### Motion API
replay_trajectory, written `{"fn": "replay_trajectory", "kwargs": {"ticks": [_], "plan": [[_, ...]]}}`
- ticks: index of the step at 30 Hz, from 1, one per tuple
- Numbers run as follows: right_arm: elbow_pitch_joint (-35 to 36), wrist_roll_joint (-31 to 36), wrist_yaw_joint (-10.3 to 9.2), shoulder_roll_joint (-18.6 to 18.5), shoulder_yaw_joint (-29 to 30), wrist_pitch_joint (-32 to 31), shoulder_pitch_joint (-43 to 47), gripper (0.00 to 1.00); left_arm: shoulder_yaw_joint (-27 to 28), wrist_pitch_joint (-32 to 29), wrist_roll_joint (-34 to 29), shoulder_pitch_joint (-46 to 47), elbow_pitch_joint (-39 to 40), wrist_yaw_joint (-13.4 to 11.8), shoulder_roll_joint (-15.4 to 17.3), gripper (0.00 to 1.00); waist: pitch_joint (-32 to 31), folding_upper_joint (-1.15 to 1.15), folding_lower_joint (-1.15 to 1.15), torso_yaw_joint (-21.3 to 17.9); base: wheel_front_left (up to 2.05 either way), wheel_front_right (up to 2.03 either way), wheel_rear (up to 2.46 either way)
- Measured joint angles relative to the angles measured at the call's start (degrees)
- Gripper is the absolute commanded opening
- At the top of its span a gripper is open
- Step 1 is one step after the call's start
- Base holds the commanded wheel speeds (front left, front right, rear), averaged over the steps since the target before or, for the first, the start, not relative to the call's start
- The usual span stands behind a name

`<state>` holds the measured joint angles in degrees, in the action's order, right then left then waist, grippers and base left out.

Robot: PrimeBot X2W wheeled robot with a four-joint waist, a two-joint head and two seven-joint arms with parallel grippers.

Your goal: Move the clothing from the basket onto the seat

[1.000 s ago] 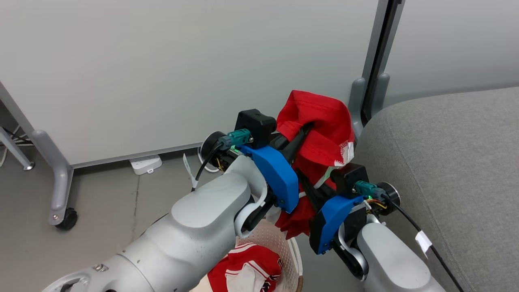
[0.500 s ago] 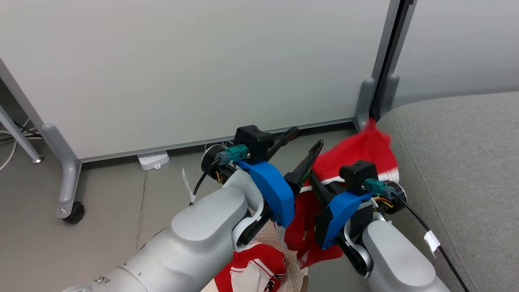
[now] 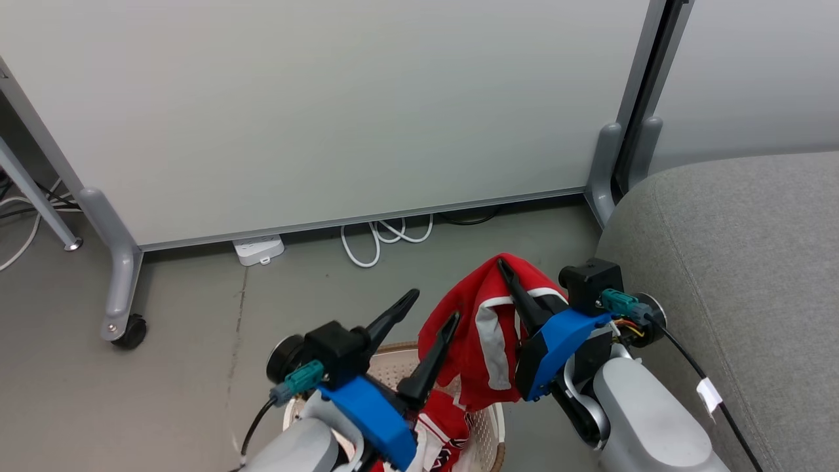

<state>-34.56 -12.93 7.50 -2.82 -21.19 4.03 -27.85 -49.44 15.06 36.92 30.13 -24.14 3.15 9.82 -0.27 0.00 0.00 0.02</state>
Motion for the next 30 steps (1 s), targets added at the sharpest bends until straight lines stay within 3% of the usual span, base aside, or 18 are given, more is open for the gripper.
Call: {"fn": "replay_trajectory", "kwargs": {"ticks": [8, 15, 30], "plan": [[0.8, 0.7, 0.00, 0.0, 0.9, -0.5, 1.0, 0.00, 9.7, 0.0, -9.1, -11.6, 4.2, 1.5, 0.8, 1.00, 0.0, 0.00, 0.00, 0.2, 0.00, 0.00, 0.00], [1.8, 1.1, 0.00, 0.0, 1.7, -1.0, 1.8, 0.00, 15.5, 0.0, -14.3, -16.1, 5.3, 2.4, 0.7, 1.00, 0.0, 0.00, 0.00, 0.5, 0.00, 0.00, 0.00], [2.7, 2.2, 0.00, 0.0, 2.1, -1.6, 2.3, 0.00, 19.9, 0.0, -18.4, -17.6, 5.2, 4.1, -1.3, 1.00, 0.5, 0.00, 0.00, 0.6, 0.00, 0.00, 0.00]]}}
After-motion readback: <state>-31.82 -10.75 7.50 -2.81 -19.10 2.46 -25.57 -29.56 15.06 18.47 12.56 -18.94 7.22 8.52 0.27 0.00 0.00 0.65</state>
